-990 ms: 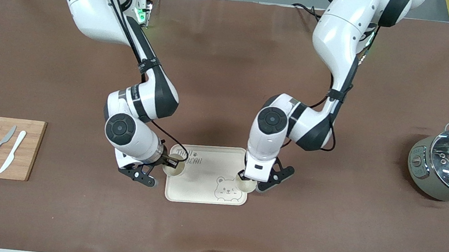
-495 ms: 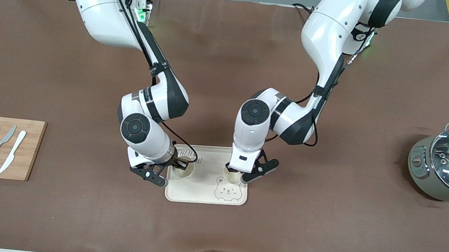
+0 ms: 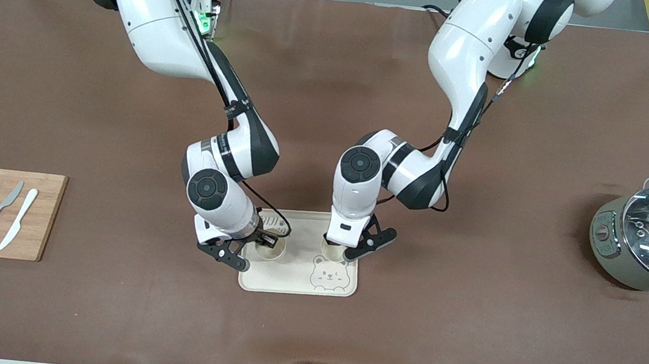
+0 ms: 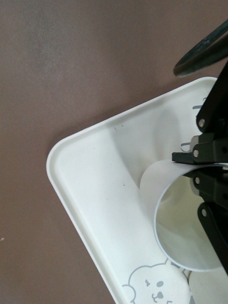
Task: Place white IKEA cup upright on tray with both arms
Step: 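Set both cups upright on the white tray with both grippers, then open the left gripper and raise it away from its cup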
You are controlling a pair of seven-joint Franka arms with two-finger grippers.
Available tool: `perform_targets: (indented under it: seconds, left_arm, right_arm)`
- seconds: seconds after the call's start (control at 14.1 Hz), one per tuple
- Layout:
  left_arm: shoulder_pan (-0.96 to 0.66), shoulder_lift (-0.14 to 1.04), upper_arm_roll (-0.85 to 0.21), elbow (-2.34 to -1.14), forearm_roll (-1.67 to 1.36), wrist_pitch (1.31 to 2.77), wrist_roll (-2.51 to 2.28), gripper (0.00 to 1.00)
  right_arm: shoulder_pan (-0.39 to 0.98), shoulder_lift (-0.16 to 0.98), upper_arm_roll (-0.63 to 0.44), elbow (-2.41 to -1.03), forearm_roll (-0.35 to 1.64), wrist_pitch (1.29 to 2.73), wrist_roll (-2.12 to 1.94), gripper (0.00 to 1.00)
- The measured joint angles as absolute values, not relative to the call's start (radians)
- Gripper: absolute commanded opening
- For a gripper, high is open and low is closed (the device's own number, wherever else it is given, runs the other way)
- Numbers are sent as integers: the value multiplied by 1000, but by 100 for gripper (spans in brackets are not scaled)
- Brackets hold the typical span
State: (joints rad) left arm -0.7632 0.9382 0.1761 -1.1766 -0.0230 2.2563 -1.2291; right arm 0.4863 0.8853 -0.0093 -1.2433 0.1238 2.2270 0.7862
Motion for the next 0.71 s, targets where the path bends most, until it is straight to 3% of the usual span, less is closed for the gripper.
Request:
perform_targets:
  seconds: [0.07, 0.14, 0.64, 0.71]
  left_arm:
    - [-763, 938, 177, -1174, -23, 2256, -1229, 92]
    - [-763, 938, 178, -1170, -23, 2256, -1229, 100]
    - [-738, 893, 193, -1147, -23, 2255, -1229, 100]
    - [-725, 877, 194, -1147, -23, 2249, -1224, 100]
  right_arm:
    - [487, 886, -9, -1243, 124, 2227, 789, 0]
    - [488, 887, -10, -1243, 124, 2227, 792, 0]
    - [489, 897, -10, -1250, 124, 2248, 796, 0]
    - [489, 898, -10, -1252, 124, 2252, 796, 12]
